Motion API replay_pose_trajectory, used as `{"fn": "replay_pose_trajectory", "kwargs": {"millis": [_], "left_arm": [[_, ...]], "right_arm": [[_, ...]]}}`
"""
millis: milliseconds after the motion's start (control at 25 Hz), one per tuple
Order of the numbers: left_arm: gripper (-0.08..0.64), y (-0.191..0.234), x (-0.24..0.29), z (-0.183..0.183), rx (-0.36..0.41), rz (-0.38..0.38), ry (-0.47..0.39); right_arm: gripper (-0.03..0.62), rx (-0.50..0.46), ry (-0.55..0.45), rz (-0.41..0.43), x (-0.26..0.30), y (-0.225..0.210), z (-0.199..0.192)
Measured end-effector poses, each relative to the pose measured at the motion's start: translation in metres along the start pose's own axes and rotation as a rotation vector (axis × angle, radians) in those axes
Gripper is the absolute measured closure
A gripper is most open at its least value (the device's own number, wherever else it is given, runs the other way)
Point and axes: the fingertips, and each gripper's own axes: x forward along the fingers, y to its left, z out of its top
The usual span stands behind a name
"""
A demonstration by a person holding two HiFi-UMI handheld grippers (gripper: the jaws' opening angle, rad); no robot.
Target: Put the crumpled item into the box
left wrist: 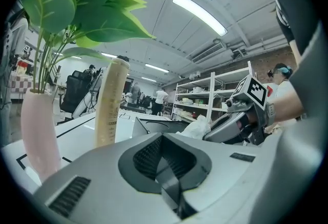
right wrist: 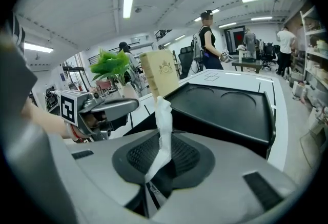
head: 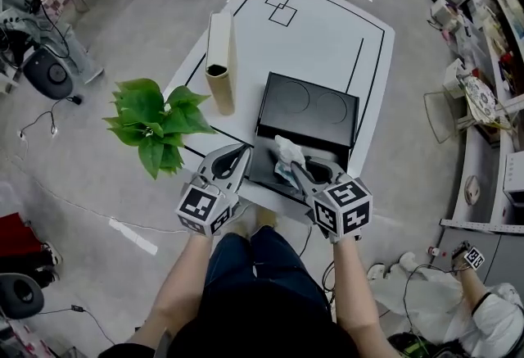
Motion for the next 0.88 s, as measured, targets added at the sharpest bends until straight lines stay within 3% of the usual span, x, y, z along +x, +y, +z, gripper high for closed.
{"fn": "replay_pose_trajectory", "kwargs": {"millis": [480,880], "left_arm": [[0.558,0.013,-0.003,-0.005,-0.013,0.032,0.008],[0.558,0.018,-0.003,-0.004,-0.024,0.04,0.009]], "right_arm": [[0.526,0.007,0.16,0.109,0.021,0.01,-0.011],[0.522,0.031,0.236,0.091,0.025,-0.003,-0.017]]}}
